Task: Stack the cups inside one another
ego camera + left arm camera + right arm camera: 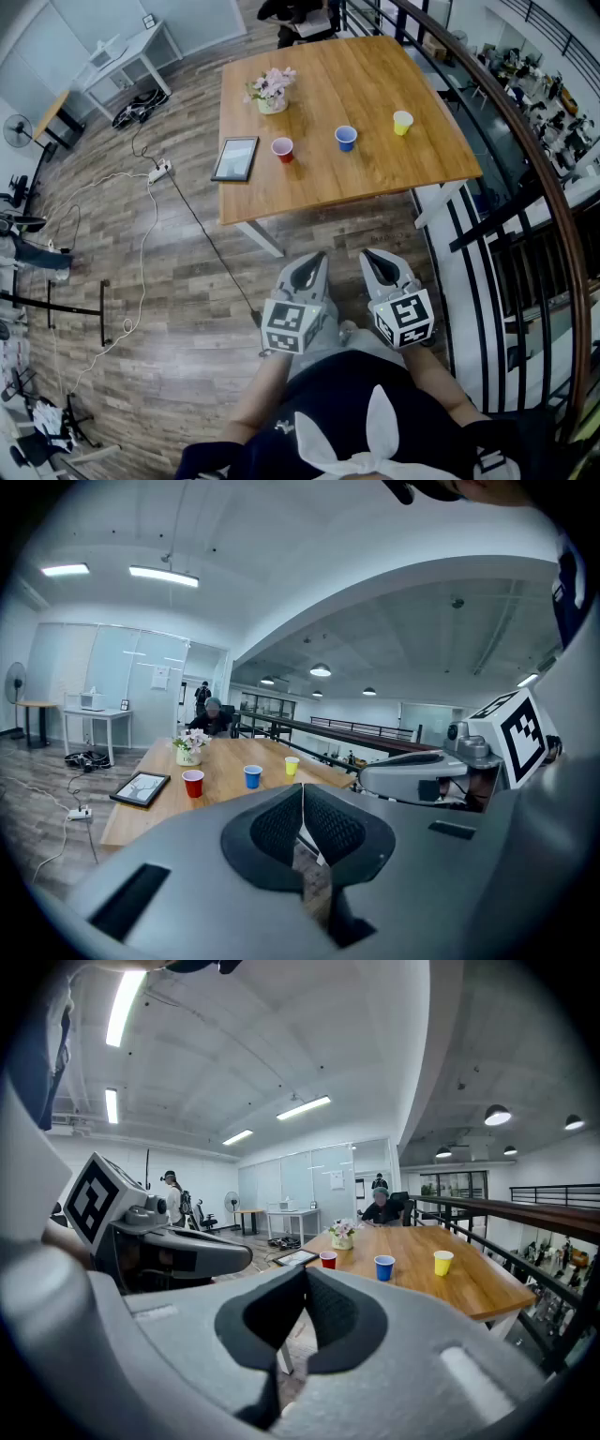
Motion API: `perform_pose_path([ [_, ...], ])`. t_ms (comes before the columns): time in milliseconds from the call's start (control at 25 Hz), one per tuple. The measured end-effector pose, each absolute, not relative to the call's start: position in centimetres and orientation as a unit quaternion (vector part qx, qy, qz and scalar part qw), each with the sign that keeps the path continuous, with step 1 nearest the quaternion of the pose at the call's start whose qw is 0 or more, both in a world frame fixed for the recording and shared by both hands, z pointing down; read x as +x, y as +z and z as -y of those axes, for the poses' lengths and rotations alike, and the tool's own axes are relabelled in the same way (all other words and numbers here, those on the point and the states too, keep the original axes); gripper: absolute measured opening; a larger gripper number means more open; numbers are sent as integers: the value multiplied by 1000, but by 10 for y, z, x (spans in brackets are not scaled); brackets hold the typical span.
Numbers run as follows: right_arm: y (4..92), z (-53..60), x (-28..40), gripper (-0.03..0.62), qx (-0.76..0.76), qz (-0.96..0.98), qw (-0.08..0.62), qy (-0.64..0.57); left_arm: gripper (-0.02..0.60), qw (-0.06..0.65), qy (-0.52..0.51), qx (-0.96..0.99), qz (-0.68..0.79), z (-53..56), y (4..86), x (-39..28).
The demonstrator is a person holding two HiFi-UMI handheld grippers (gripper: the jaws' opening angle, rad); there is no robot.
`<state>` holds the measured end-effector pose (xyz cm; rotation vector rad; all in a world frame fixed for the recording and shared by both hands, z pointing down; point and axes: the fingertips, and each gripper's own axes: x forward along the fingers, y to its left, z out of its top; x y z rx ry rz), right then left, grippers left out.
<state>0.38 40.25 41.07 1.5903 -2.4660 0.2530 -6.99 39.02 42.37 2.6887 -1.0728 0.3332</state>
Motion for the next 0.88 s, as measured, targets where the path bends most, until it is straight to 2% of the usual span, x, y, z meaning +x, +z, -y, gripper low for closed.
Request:
perform_pose_path([
  [880, 423, -246, 11, -2, 539, 831, 99, 97, 20, 140, 127, 916, 354, -237, 449, -65],
])
